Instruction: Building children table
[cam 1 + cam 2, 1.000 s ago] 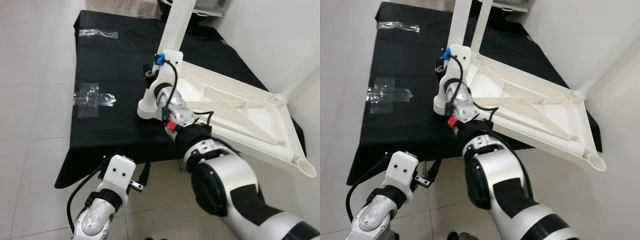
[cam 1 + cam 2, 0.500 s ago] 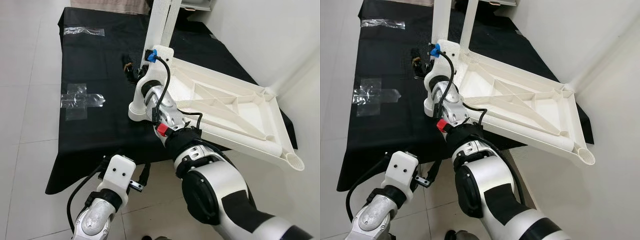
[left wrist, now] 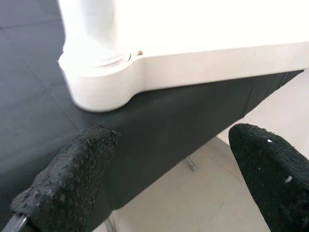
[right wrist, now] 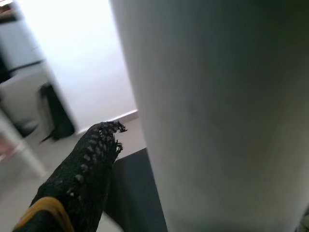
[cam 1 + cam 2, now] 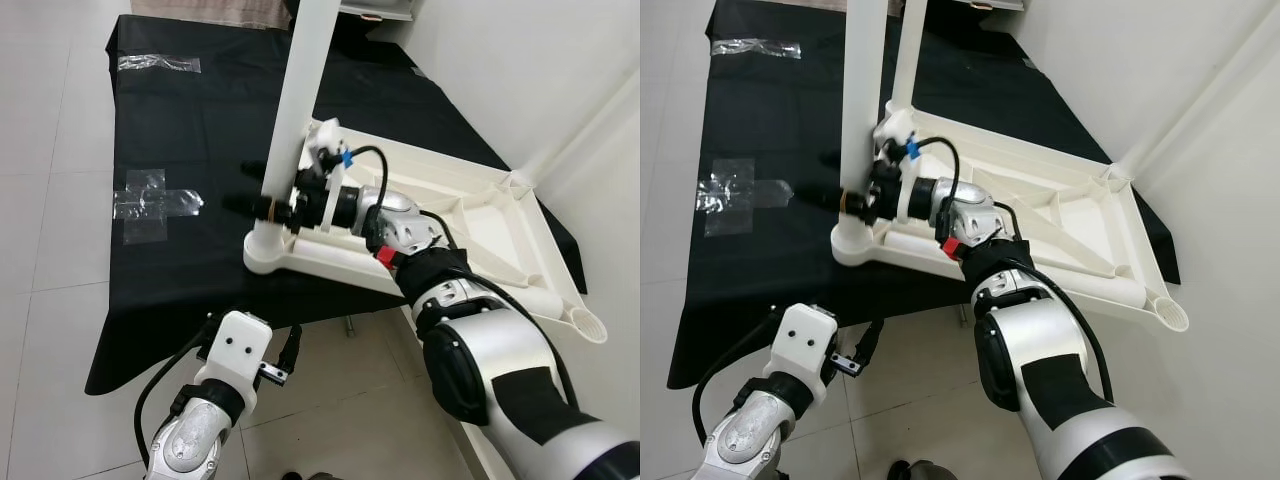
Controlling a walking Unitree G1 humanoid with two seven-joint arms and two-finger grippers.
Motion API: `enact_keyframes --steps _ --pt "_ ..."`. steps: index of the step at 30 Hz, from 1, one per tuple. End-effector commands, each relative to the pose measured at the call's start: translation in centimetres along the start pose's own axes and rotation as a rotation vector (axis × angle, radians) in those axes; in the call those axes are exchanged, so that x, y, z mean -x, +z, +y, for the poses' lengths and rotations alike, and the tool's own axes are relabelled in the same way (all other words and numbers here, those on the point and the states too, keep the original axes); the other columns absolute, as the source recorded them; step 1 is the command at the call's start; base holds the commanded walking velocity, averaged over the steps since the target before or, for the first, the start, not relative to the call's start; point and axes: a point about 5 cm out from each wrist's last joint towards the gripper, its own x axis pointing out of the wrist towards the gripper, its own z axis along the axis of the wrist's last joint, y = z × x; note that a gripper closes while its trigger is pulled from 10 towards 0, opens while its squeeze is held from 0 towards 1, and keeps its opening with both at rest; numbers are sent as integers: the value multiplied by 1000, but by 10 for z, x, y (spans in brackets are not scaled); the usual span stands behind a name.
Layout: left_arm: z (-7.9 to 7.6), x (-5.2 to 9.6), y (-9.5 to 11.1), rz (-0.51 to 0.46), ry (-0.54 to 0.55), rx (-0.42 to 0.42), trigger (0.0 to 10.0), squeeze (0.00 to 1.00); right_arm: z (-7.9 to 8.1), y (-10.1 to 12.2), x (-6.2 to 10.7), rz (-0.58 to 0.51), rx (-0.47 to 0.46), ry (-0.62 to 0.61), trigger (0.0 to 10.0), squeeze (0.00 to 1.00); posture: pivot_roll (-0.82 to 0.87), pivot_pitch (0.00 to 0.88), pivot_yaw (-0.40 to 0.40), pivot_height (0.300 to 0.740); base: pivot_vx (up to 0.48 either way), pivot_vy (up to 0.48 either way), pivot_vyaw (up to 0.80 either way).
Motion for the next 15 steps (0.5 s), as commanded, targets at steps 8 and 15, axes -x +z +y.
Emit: enact_keyframes --steps 8,15 --pt "-7 2 -2 10 -19 18 10000 0 1 -7 -35 0 74 -224 0 0 147 107 -252 740 0 0 0" --pt "-6 3 -2 10 -17 21 10000 0 -15 3 -32 -27 104 -559 0 0 140 116 -250 740 0 0 0"
